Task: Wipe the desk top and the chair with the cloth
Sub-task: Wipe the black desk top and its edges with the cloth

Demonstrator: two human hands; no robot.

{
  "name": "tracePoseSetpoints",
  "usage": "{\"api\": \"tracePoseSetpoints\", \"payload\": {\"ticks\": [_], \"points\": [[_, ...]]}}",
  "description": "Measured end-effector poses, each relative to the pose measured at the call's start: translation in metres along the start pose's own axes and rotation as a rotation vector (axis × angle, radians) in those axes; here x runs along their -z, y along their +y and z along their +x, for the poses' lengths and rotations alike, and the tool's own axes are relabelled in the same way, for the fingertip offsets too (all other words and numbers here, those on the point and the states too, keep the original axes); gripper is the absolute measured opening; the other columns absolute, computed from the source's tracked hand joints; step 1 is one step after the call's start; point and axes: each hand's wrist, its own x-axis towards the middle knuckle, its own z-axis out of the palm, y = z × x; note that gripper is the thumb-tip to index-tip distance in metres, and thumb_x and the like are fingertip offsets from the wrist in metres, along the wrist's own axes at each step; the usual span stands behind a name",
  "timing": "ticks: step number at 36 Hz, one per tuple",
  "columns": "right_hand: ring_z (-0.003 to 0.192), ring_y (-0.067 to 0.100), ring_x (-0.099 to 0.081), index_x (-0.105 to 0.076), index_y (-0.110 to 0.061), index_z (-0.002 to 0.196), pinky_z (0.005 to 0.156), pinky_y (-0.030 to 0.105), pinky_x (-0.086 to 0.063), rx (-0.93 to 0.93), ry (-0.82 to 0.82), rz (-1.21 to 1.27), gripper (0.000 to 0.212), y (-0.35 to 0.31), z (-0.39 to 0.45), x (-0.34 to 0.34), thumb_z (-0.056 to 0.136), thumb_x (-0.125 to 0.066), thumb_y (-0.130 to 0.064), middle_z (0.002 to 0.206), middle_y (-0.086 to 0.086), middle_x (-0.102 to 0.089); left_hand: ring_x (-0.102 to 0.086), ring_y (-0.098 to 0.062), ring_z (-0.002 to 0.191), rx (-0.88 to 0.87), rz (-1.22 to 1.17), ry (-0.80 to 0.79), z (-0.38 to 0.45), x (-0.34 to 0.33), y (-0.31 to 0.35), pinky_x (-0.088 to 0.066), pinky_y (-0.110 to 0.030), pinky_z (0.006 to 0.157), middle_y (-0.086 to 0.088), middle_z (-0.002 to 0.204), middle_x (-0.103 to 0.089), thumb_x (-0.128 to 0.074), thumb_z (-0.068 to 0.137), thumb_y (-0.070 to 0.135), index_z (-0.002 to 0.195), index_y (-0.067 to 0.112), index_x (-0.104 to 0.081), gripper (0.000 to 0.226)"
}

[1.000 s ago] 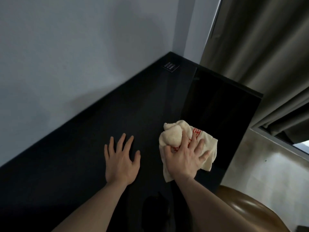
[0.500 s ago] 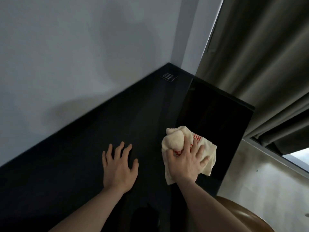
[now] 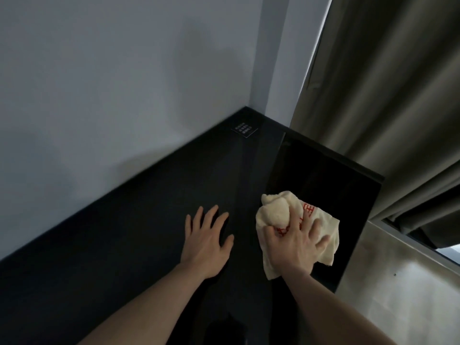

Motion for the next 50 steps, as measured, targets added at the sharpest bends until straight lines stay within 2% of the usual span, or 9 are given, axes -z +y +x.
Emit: {"api": "tracePoseSetpoints", "payload": {"ticks": [7, 14, 22, 30, 36, 41, 46, 50], "points": [[0.155, 0.033, 0.004, -0.011, -0.037, 0.158, 0.121, 0.064, 0.003, 0.004, -0.010, 0.012, 0.086, 0.026, 0.067, 0.009, 0.085, -0.039, -0.073, 0.170, 0.004, -0.006, 0.008, -0.028, 0.157, 0.014, 0.017, 0.011, 0.071, -0.009, 0.041, 0.005, -0.054, 0.126, 0.004, 0.172, 0.001, -0.035, 0.102, 0.061, 0.162, 0.038, -0.013, 0.068], [0.155, 0.034, 0.002, -0.014, -0.036, 0.157, 0.121, 0.065, -0.001, -0.003, -0.007, -0.027, 0.086, 0.049, 0.141, 0.016, 0.084, -0.037, -0.074, 0.169, 0.003, -0.006, 0.011, -0.030, 0.157, 0.083, 0.029, 0.068, 0.120, -0.012, 0.065, 0.008, -0.056, 0.125, 0.006, 0.172, -0.001, -0.031, 0.100, 0.065, 0.161, 0.040, -0.013, 0.069], [0.154, 0.036, -0.002, -0.015, -0.032, 0.158, 0.120, 0.065, -0.002, -0.029, 0.001, -0.050, 0.087, 0.057, 0.214, 0.020, 0.085, -0.036, -0.075, 0.168, 0.006, -0.009, 0.003, -0.028, 0.158, 0.093, 0.056, 0.142, 0.127, -0.022, 0.065, 0.002, -0.054, 0.127, 0.009, 0.171, -0.010, -0.018, 0.090, 0.073, 0.161, 0.040, -0.021, 0.078], [0.153, 0.037, -0.003, -0.016, -0.029, 0.158, 0.120, 0.066, -0.003, -0.018, 0.009, -0.093, 0.089, 0.054, 0.275, 0.020, 0.085, -0.032, -0.076, 0.168, 0.009, -0.014, 0.008, -0.022, 0.158, 0.112, 0.059, 0.134, 0.133, -0.023, 0.065, 0.004, -0.049, 0.128, 0.015, 0.170, -0.004, -0.013, 0.087, 0.075, 0.160, 0.044, -0.017, 0.080], [0.153, 0.039, -0.004, -0.018, -0.027, 0.158, 0.119, 0.066, -0.002, -0.026, 0.006, -0.128, 0.087, 0.045, 0.313, 0.018, 0.086, -0.030, -0.074, 0.168, 0.012, -0.014, 0.006, -0.019, 0.158, 0.109, 0.036, 0.121, 0.133, -0.027, 0.062, 0.003, -0.048, 0.128, 0.018, 0.169, -0.008, -0.022, 0.090, 0.073, 0.159, 0.045, -0.021, 0.075], [0.151, 0.040, -0.012, -0.024, -0.028, 0.155, 0.118, 0.067, -0.002, -0.011, 0.003, -0.139, 0.082, 0.037, 0.326, 0.015, 0.086, -0.031, -0.073, 0.165, 0.013, -0.022, 0.017, -0.016, 0.156, 0.126, 0.068, 0.106, 0.135, -0.025, 0.062, 0.010, -0.045, 0.127, 0.023, 0.167, 0.008, -0.013, 0.087, 0.075, 0.159, 0.050, -0.007, 0.077], [0.154, 0.037, -0.004, -0.014, -0.029, 0.158, 0.120, 0.066, -0.001, 0.092, -0.038, -0.148, 0.080, 0.042, 0.311, 0.014, 0.092, -0.031, -0.069, 0.169, 0.011, -0.011, 0.015, -0.017, 0.156, 0.140, 0.053, 0.111, 0.133, -0.022, 0.065, 0.009, -0.045, 0.128, 0.021, 0.168, 0.004, -0.013, 0.086, 0.075, 0.159, 0.049, -0.009, 0.077], [0.155, 0.036, 0.000, -0.006, -0.029, 0.160, 0.121, 0.065, 0.001, 0.182, -0.101, -0.159, 0.080, 0.041, 0.266, 0.012, 0.094, -0.031, -0.066, 0.169, 0.008, -0.006, 0.014, -0.018, 0.157, 0.143, 0.068, 0.098, 0.131, -0.019, 0.067, 0.008, -0.046, 0.128, 0.019, 0.169, 0.003, -0.009, 0.085, 0.075, 0.159, 0.047, -0.008, 0.079]]}}
